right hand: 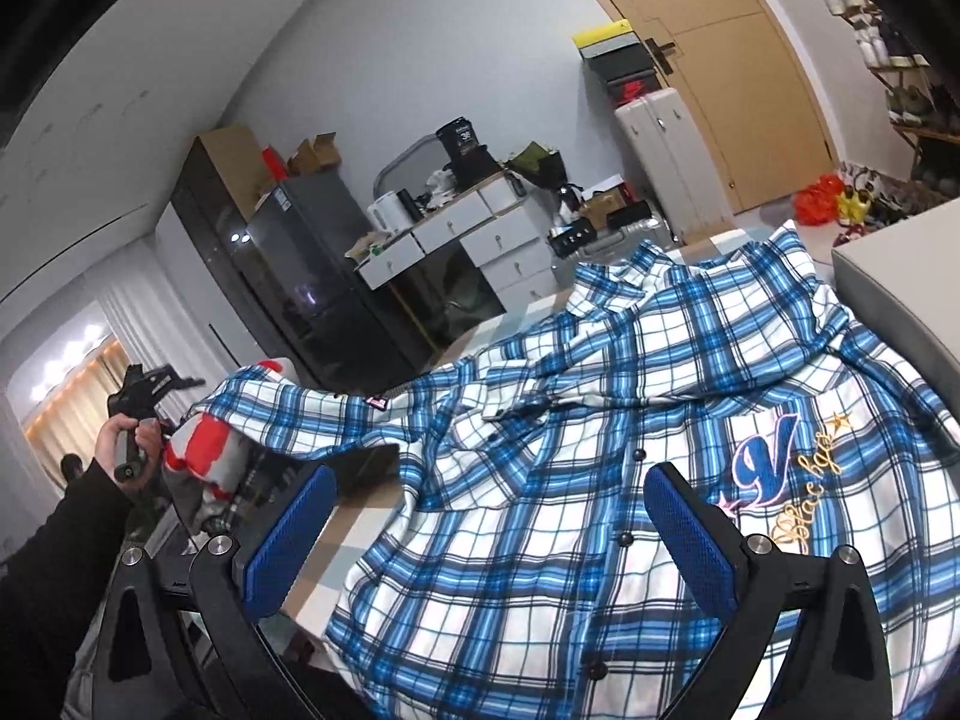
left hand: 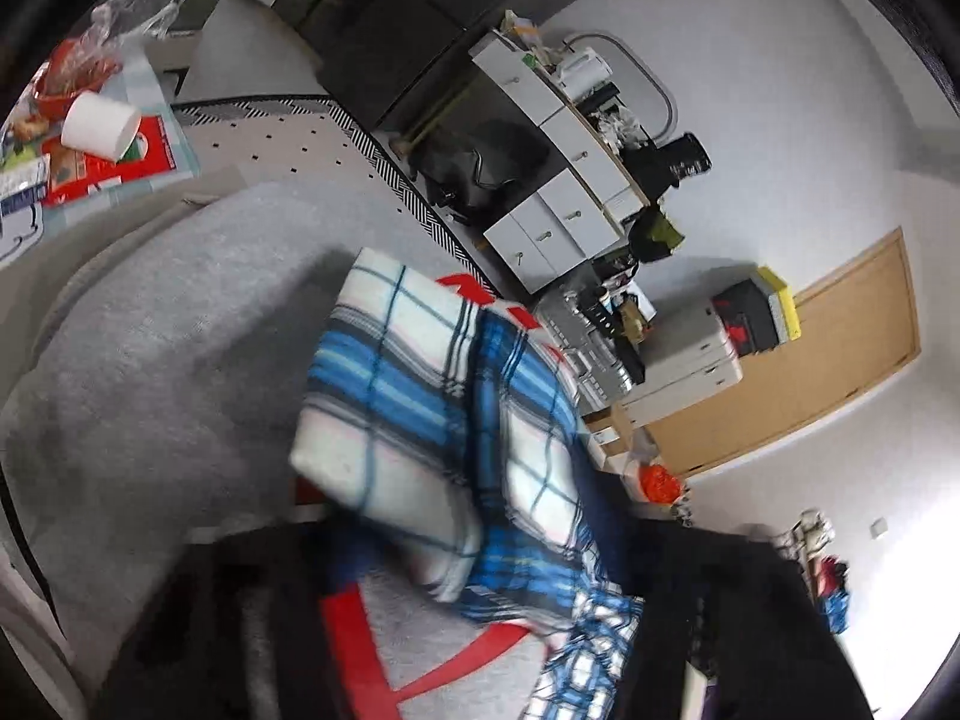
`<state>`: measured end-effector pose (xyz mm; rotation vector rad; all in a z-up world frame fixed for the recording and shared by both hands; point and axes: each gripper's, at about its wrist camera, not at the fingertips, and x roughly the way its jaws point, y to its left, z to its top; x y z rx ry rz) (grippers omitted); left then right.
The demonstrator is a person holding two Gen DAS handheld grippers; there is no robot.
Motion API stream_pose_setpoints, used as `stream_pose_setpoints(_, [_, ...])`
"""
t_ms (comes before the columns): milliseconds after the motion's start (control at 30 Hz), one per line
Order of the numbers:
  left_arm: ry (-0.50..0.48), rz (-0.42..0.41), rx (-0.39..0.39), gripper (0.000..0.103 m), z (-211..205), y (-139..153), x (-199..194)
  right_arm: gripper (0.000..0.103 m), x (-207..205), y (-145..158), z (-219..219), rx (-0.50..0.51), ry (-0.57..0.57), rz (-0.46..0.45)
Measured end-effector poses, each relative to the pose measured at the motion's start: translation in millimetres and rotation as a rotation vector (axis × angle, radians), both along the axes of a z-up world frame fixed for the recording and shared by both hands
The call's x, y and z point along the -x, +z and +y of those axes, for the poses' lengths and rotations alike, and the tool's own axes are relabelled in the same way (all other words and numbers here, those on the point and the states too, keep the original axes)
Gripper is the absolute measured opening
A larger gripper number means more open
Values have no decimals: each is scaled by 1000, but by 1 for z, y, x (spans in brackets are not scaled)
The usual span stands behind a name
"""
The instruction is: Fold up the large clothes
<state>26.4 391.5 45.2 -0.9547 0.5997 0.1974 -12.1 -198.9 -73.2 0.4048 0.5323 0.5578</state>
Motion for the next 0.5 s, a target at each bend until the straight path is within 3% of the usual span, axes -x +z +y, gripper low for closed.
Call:
stream_pose_setpoints(33, [-7, 6, -11, 8, 2, -2, -1, 103, 0, 0, 0, -2, -1, 1])
stream_pose_setpoints(100, [-11, -9, -13, 4, 5, -5, 0, 103, -1, 1, -1, -10, -1, 4])
stream_pose_setpoints(333, [3, -112, -124, 1, -8, 31, 2, 103, 1, 3, -5, -24, -13, -4])
stream_pose_setpoints(500, [-77, -234, -180, 1, -43, 70, -6, 103, -3, 1, -8, -26, -19, 14])
